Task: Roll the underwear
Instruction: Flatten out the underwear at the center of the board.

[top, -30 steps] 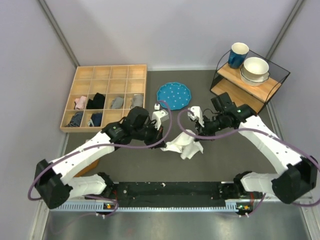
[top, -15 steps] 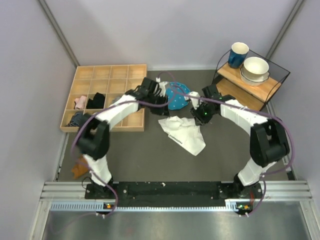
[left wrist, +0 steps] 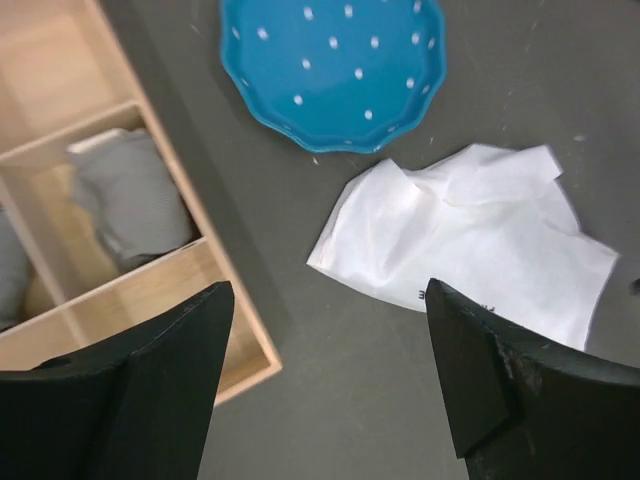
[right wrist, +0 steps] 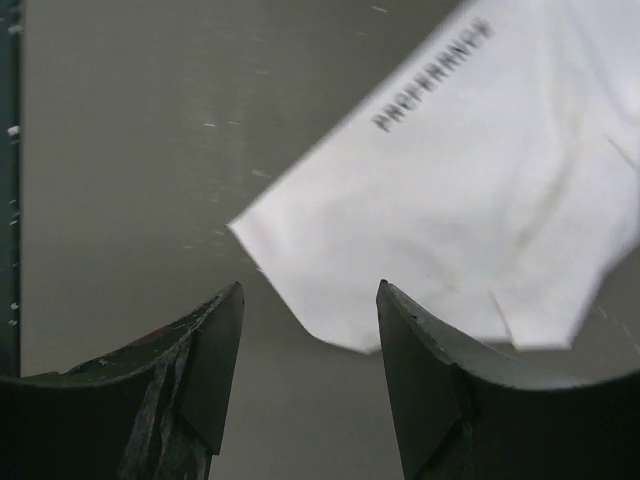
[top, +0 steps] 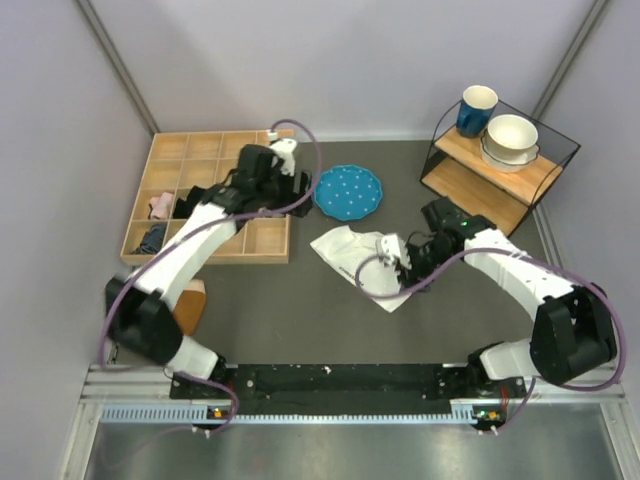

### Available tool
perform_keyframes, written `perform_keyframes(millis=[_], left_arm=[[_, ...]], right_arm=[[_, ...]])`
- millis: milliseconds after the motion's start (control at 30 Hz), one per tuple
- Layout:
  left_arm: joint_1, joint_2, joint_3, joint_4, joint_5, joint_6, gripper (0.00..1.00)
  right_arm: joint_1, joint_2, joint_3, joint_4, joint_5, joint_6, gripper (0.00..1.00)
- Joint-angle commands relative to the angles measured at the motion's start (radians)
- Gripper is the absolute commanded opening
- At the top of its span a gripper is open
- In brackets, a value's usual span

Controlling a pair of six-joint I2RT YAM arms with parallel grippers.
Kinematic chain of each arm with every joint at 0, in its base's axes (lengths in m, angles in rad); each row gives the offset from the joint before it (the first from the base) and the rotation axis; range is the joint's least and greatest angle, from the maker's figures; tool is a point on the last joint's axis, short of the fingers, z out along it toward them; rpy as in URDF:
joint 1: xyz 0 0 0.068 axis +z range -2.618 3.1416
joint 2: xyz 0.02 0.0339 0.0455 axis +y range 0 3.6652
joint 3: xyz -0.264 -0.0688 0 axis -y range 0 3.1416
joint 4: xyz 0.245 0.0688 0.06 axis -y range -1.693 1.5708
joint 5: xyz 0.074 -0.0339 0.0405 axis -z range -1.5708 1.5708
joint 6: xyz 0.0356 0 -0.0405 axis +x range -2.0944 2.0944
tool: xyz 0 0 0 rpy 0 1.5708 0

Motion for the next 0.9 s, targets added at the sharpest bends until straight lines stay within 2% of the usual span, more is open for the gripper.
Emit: perform_keyframes(millis=[0, 100, 200, 400, 700, 867], left_arm=[[0.057, -0.308, -0.175, 0.073, 0.0, 0.106, 0.86], [0.099, -0.451, -0.306, 0.067, 0.097, 0.125, 0.88], [0.101, -0.566, -0.428, 0.067, 0.091, 0.136, 0.88], [0.101, -0.698, -0.576, 0.097, 0.069, 0.105, 0.88], [0.101, -0.74, -0.592, 0.091, 0.039, 0.114, 0.88], [0.101, -0.756, -0.598, 0.088, 0.032, 0.116, 0.88]], right_arm=[[0.13, 0.045, -0.043, -0.166, -0.075, -0.354, 0.56], [0.221, 0.08, -0.057, -0.152, 0.001, -0.347, 0.54], [0.239, 0.094, -0.077, -0.104, 0.065, -0.36, 0.54], [0.251, 0.146, -0.114, -0.04, 0.142, -0.369, 0.5], [0.299, 0.171, -0.172, 0.095, 0.185, -0.292, 0.42], [0.31, 0.178, -0.185, 0.127, 0.196, -0.245, 0.3]])
